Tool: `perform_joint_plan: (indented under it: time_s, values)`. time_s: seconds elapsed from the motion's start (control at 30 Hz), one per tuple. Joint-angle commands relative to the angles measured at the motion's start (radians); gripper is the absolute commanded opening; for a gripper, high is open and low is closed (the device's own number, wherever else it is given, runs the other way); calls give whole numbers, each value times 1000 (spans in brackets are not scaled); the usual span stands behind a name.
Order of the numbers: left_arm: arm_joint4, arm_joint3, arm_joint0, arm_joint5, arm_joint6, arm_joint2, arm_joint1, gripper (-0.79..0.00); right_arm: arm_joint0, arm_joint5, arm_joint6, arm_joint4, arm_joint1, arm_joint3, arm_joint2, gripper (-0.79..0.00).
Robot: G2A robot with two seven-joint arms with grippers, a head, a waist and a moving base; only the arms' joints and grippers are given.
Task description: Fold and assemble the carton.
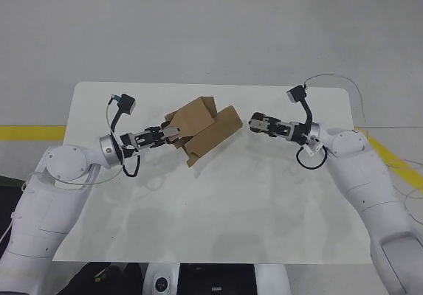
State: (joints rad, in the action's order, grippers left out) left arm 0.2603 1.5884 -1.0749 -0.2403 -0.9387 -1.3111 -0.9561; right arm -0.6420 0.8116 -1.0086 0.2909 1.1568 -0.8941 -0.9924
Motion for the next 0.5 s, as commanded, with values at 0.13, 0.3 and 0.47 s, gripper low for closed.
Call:
perform_joint_plan:
  time_s: [0.13, 0.3, 0.47]
  values:
    - [30, 22, -2, -45, -112, -14, 7, -785, -40, 102, 102, -46, -45, -175, -12, 0]
    - [48, 44, -13, -81, -176, -19, 11, -785, -19, 165, 165, -10, -60, -241, 98, -25]
    - [34, 59, -27, -116, -202, -21, 15, -785, 48, 201, 200, 36, -76, -249, 239, -416]
